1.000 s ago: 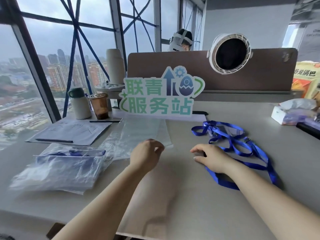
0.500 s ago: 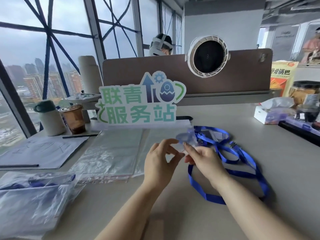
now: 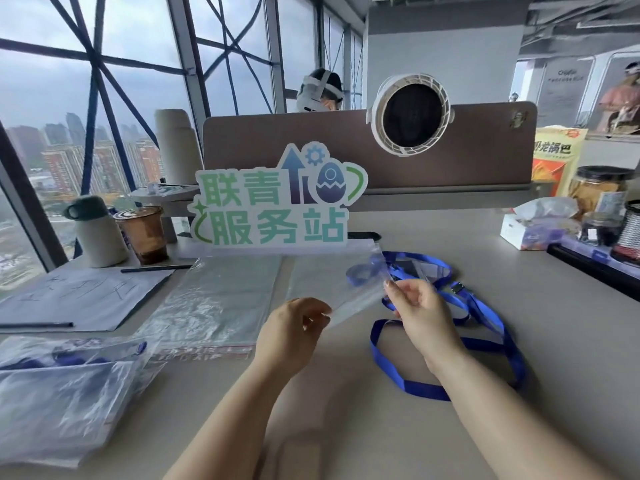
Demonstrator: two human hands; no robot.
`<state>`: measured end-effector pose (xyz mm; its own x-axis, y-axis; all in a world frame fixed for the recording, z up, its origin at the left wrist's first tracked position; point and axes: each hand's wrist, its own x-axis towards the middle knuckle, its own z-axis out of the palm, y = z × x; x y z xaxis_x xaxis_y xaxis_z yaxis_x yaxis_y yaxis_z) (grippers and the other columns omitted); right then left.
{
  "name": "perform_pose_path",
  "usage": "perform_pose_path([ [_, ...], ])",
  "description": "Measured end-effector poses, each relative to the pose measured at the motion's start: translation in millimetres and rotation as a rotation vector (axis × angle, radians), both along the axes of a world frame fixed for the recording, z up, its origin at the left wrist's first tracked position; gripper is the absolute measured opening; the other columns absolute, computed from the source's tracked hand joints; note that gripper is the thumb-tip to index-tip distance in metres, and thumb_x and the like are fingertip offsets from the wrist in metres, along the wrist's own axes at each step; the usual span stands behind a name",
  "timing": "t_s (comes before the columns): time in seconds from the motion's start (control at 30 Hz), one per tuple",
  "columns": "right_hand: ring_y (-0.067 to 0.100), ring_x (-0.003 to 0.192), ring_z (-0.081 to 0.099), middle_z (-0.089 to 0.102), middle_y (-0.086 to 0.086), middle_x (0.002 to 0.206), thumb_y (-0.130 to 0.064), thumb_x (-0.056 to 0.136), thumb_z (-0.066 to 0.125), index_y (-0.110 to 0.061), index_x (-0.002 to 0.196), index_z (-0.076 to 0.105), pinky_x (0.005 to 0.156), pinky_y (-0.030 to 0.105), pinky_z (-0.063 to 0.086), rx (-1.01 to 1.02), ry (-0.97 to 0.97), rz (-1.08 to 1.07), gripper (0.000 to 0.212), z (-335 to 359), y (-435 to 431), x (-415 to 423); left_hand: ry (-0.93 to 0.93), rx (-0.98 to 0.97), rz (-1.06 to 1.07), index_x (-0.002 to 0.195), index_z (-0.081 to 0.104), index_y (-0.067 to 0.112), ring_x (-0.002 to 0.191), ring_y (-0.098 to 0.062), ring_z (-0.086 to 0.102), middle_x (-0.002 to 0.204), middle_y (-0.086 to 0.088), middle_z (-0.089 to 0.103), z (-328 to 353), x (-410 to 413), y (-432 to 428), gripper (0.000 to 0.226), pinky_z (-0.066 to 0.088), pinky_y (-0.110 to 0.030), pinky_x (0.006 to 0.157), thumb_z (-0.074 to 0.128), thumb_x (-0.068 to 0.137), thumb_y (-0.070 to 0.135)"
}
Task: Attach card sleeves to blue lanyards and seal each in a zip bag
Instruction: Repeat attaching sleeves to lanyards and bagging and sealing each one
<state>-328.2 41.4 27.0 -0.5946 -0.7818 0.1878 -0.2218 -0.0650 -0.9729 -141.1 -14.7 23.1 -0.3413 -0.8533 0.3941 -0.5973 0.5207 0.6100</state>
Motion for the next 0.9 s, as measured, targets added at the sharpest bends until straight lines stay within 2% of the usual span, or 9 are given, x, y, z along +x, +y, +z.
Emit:
perform_pose_path([
  [0.1,0.013,0.081,0.054,0.054,-0.003,0.087,-0.033,0.085,0.065,-0.015,0.099,0.047,0.066,0.023,0.041,-0.012,0.063,-0.076,0.030,3,3,2,0.079,0.028,-0.019,0.089,0.070,0.027,0.078,0.000,0.059,0.090,0.016,0.066,-3,-5,-1,0.023,0.046,-0.012,0.071,0.058,0.088,0.009],
  [0.2,0.008,0.078,0.056,0.060,-0.005,0.083,-0.032,0.085,0.065,-0.015,0.087,0.057,0.067,0.020,0.042,-0.015,0.122,0.033,0.019,1,5,5,0.164,0.035,-0.026,0.084,0.072,0.024,0.070,0.007,0.058,0.079,0.019,0.066,-4,-9,2,0.020,0.040,-0.003,0.065,0.062,0.085,0.007],
  [0.33,0.004,0.069,0.056,0.063,-0.007,0.072,-0.035,0.085,0.064,-0.015,0.080,0.064,0.063,0.013,0.043,-0.008,0.147,0.165,0.020,0,7,13,0.273,0.066,-0.036,0.075,0.073,0.024,0.068,0.006,0.060,0.072,0.016,0.068,-2,-14,6,0.015,0.043,-0.007,0.064,0.070,0.079,0.010],
  [0.47,0.012,0.069,0.060,0.069,0.004,0.074,-0.042,0.082,0.064,-0.010,0.076,0.068,0.061,0.011,0.043,-0.022,0.154,0.215,0.032,0,8,21,0.338,0.101,-0.055,0.065,0.069,0.030,0.064,0.002,0.063,0.066,0.016,0.069,-1,-18,9,0.024,0.050,-0.018,0.066,0.076,0.075,0.009],
  [0.6,0.012,0.071,0.063,0.070,0.003,0.072,-0.047,0.077,0.067,-0.012,0.074,0.070,0.061,0.011,0.044,-0.015,0.147,0.225,0.035,3,10,27,0.350,0.113,-0.088,0.062,0.066,0.029,0.061,0.001,0.062,0.063,0.013,0.068,1,-23,15,0.025,0.047,-0.012,0.061,0.080,0.071,0.011],
  [0.73,0.012,0.075,0.065,0.072,0.000,0.074,-0.033,0.085,0.066,-0.015,0.079,0.073,0.060,0.011,0.045,0.028,0.142,0.204,0.020,3,10,25,0.333,0.107,-0.085,0.059,0.063,0.028,0.054,0.003,0.057,0.057,0.012,0.064,-1,-26,16,0.027,0.041,-0.009,0.055,0.084,0.066,0.012],
  [0.9,0.005,0.073,0.065,0.071,-0.004,0.071,-0.029,0.084,0.067,-0.012,0.077,0.072,0.063,0.005,0.046,-0.001,0.096,0.237,0.020,4,10,21,0.397,0.210,-0.115,0.066,0.065,0.018,0.054,-0.003,0.052,0.058,0.010,0.062,-2,-26,18,0.018,0.042,-0.014,0.055,0.083,0.069,0.018],
])
